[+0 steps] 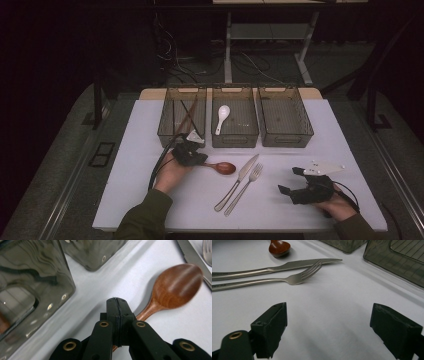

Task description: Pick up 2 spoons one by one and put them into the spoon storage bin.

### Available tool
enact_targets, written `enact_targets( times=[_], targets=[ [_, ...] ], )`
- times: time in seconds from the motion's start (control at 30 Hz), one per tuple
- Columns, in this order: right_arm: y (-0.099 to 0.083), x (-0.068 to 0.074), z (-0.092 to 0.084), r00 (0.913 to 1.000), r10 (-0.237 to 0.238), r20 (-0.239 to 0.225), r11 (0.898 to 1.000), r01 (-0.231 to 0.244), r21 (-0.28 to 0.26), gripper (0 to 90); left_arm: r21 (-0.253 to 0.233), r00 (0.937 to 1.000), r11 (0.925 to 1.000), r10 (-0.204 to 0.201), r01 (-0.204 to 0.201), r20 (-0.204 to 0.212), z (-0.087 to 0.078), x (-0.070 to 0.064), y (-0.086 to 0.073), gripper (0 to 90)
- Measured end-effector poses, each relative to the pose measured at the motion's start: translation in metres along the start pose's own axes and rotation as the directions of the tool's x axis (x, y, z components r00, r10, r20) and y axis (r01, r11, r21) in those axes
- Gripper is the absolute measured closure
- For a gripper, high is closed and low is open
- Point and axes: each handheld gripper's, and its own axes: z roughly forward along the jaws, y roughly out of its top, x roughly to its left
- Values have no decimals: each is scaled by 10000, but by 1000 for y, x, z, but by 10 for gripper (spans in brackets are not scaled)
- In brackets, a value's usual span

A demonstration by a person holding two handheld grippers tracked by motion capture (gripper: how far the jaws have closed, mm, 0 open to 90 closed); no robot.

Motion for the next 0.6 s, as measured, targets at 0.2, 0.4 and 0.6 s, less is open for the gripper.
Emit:
enact_targets(
  times=[0.2, 0.4, 0.6],
  targets=[
    [0, 0, 0, 10000, -10, 6, 10000, 10, -13, 140, 246, 9998, 9997, 84, -88, 165, -7, -7, -9, 894],
    [0, 0, 0, 10000, -18, 17, 10000, 18, -10, 140, 417, 9990, 9989, 197, -214, 405, -14, -16, -16, 894],
    [0, 0, 0, 10000, -1, 8, 10000, 1, 7, 140, 395, 9985, 9990, 194, -214, 520, -18, -20, -22, 894]
  ],
)
